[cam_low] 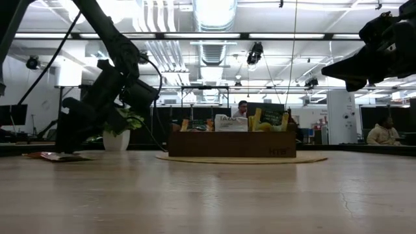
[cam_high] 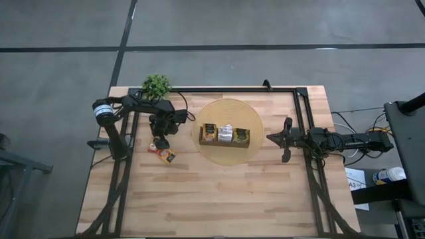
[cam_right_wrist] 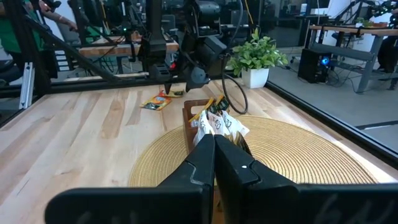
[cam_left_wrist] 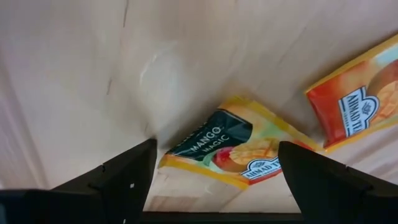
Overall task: Pick & Place Tea
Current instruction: Put the orange tea bag into the left section of the wooden organizer
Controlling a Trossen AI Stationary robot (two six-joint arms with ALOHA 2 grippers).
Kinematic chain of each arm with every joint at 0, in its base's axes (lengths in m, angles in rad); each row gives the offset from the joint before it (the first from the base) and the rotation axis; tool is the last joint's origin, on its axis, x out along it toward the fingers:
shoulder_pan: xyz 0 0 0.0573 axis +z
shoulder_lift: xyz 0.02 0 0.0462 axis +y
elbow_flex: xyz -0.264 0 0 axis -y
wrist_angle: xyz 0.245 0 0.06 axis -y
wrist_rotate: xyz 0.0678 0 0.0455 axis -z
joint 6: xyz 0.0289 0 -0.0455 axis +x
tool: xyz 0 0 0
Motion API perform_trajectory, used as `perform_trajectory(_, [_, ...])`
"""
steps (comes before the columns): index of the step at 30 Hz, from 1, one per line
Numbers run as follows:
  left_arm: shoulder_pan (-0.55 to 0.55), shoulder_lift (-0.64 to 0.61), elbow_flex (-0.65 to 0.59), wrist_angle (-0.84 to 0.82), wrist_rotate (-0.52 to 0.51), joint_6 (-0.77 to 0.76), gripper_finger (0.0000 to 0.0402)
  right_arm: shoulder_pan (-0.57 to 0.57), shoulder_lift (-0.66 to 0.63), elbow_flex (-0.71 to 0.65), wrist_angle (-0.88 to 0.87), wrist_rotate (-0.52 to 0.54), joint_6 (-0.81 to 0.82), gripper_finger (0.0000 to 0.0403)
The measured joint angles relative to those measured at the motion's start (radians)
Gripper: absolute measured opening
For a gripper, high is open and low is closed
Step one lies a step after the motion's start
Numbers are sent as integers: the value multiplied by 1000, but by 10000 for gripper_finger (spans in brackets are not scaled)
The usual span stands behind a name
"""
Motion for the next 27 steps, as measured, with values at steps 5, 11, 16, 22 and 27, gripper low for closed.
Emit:
perform_trajectory(5, [0,-1,-25,34,-3,0,330,0,0,0,0,0,0,9])
perform_trajectory(11, [1,0,-43,66,-17,1,291,0,0,0,0,0,0,8])
perform_trajectory(16, [0,2,-59,86,-46,0,245,0,0,0,0,0,0,9])
perform_trajectory(22, [1,2,-69,103,-74,-13,159,0,0,0,0,0,0,9])
perform_trajectory(27, [2,2,-71,105,-104,-33,68,0,0,0,0,0,0,9])
